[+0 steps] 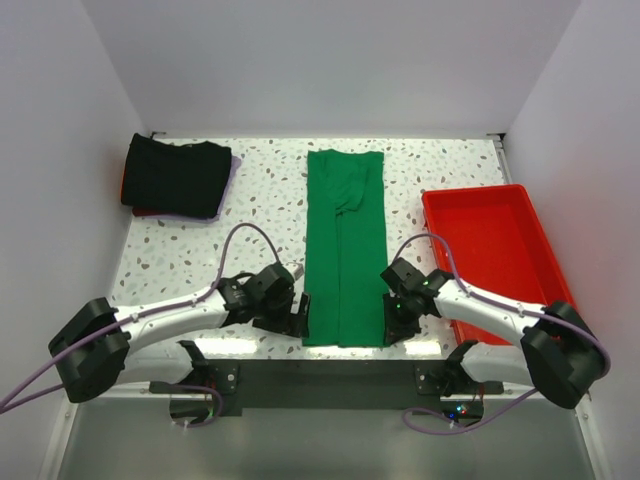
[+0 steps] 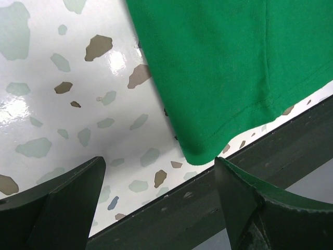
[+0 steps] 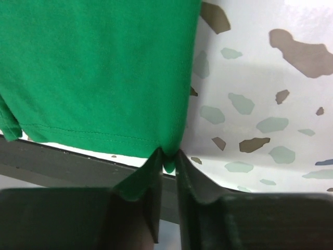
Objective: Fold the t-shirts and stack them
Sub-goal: Fold the tshirt
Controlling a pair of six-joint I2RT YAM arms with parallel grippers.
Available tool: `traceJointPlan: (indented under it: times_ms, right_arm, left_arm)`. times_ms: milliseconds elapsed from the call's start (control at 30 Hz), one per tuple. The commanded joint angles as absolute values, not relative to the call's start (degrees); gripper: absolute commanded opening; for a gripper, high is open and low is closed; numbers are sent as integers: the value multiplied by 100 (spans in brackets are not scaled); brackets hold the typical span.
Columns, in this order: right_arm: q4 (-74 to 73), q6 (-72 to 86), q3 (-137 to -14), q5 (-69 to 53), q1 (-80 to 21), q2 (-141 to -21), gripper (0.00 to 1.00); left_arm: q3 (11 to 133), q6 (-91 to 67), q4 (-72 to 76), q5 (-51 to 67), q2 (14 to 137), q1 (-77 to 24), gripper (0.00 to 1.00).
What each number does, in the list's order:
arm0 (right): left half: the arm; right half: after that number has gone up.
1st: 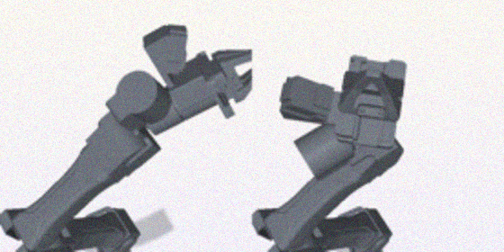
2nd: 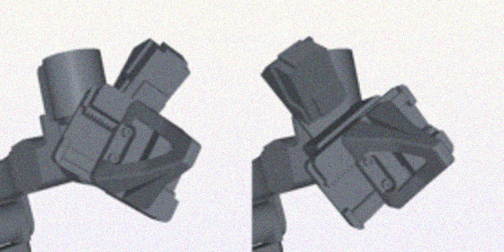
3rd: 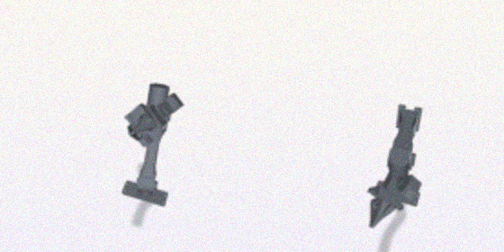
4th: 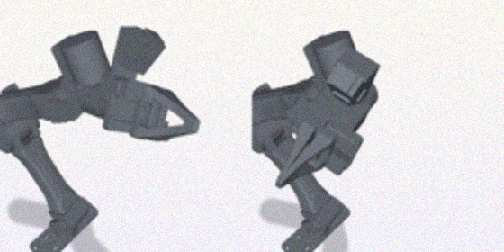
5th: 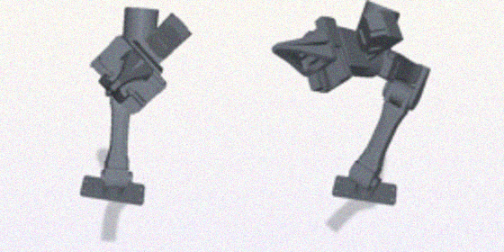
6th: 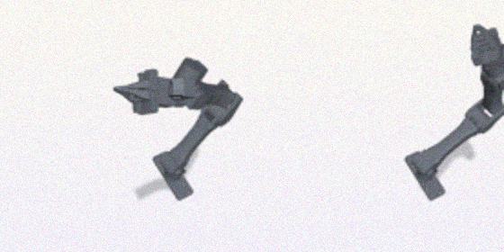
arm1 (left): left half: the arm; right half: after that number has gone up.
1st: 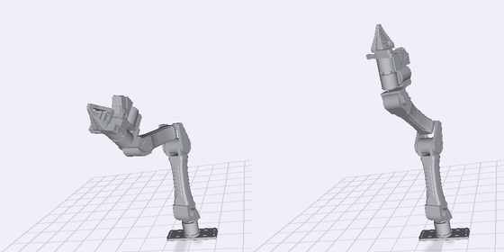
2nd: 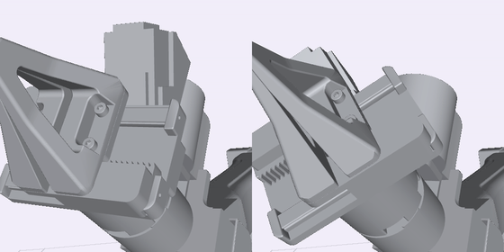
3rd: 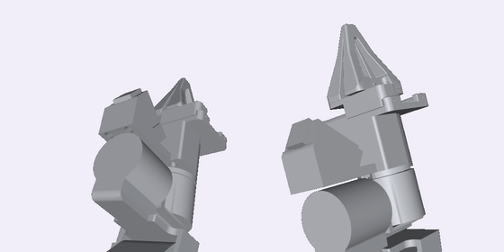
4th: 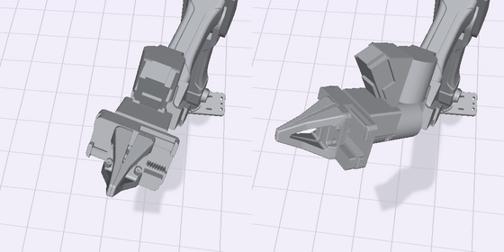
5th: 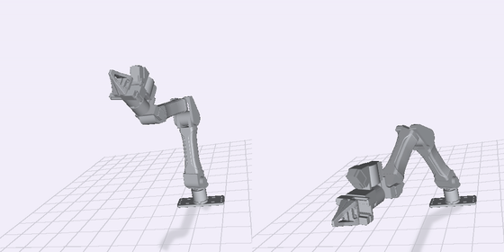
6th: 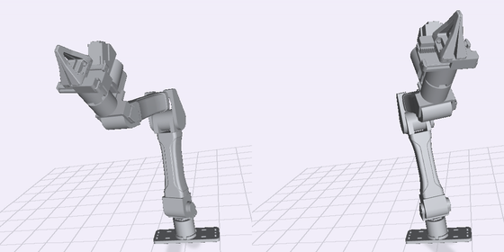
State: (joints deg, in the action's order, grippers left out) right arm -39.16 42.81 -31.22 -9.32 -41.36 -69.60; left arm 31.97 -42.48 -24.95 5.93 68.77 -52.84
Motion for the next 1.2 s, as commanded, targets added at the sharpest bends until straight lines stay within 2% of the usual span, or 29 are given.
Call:
traceJointPlan:
  times_ms: [0,133,700,800,867,1000,1167]
  right_arm:
    - [-3788,4280,-3067,-1055,-4166,-6996,15]
    - [-3814,4228,-3067,-1081,-4166,-7022,8]
    - [-3929,4140,-3059,-1064,-4175,-6943,6]
    - [-3937,4140,-3050,-1055,-4166,-6908,6]
    - [-3929,4140,-3059,-1046,-4175,-6900,6]
    - [-3937,4131,-3085,-1037,-4166,-6934,6]
    - [-3946,4113,-3111,-1028,-4166,-6952,5]
  left_arm:
    - [3287,-4359,-2426,712,6926,-5344,89]
    - [3384,-4412,-2408,712,7101,-5370,82]
    - [3691,-4640,-2346,695,7804,-5845,58]
    - [3727,-4649,-2391,659,7901,-5854,52]
    - [3753,-4667,-2426,633,7936,-5854,43]
    - [3779,-4615,-2400,677,8042,-5854,39]
    - [3841,-4544,-2329,808,8244,-5880,25]
